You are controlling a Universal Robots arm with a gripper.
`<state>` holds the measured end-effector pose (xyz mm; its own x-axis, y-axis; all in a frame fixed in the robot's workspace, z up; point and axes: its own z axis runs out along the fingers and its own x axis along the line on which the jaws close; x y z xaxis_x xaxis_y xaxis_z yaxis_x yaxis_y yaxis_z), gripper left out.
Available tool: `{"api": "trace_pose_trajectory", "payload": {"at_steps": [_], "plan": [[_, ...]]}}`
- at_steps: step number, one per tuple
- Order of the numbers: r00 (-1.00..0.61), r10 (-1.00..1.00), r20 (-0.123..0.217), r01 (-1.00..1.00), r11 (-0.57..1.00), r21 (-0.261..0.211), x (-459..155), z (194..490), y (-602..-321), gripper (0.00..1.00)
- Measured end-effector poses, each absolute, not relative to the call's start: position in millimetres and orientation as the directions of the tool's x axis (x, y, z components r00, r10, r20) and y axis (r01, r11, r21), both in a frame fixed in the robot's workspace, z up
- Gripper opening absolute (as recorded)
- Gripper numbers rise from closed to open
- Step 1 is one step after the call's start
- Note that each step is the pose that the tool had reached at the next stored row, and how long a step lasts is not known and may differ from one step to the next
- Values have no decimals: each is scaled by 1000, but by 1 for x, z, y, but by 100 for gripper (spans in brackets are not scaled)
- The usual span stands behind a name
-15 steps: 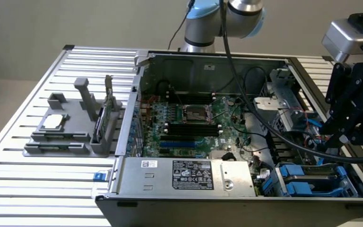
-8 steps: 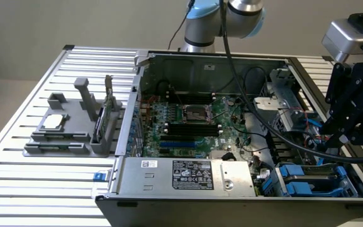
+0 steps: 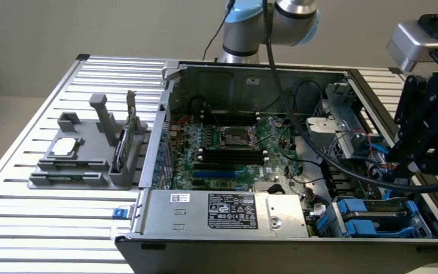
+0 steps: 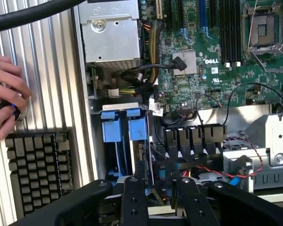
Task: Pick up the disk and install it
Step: 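Insert the first disk wire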
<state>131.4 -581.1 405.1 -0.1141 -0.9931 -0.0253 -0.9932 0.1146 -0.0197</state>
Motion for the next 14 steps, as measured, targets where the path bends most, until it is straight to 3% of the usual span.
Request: {"api": "trace_pose_trajectory", "payload": {"at_steps": [14], "plan": [[-315, -949, -28, -949, 316, -19, 131, 405, -581, 31]]}}
